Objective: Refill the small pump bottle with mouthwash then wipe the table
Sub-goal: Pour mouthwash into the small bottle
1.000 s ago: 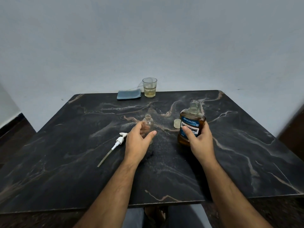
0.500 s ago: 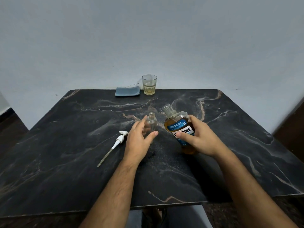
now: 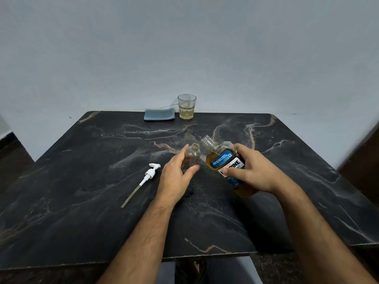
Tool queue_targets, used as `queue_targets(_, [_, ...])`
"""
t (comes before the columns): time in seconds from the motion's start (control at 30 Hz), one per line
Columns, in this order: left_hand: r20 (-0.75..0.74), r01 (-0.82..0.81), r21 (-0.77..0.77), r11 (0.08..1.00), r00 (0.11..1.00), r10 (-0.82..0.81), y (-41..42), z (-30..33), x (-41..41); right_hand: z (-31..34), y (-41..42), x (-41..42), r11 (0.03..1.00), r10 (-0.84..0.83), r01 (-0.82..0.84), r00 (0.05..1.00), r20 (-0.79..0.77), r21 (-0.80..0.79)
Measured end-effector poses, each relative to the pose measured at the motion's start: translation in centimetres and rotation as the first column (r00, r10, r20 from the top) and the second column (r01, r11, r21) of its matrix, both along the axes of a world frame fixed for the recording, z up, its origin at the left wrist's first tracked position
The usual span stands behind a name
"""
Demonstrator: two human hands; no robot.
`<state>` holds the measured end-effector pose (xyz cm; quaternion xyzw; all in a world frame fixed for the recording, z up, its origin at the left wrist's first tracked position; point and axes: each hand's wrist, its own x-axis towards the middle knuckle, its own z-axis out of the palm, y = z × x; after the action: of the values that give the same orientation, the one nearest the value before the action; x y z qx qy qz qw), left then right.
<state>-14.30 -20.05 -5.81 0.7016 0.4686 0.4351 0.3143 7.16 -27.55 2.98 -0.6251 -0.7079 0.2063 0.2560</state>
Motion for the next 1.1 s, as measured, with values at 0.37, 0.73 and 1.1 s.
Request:
queue_targets(0.37, [-0.011,0.017,0.022,1.000,1.000,-0.016,-0.3,0.1,0.0,0.7,-0.6,-0.4,0.999,-0.015,0.020,0.989,0.147,-0.029])
queue_targets(0.73, [-0.043,0.023,0.054,0.998,0.999,-0.021,-0.2,-0.1,-0.1,2.0,-1.1,-0.1,0.994,0.001,0.018,0.985,0.170,-0.111])
queue_targets(1.1, [-0.082,0.029,0.057,0.998,0.996,-0.024,0.1,-0.4,-0.1,3.0,-1.3,-0.3,0.984,0.005,0.030,0.982,0.191,-0.176])
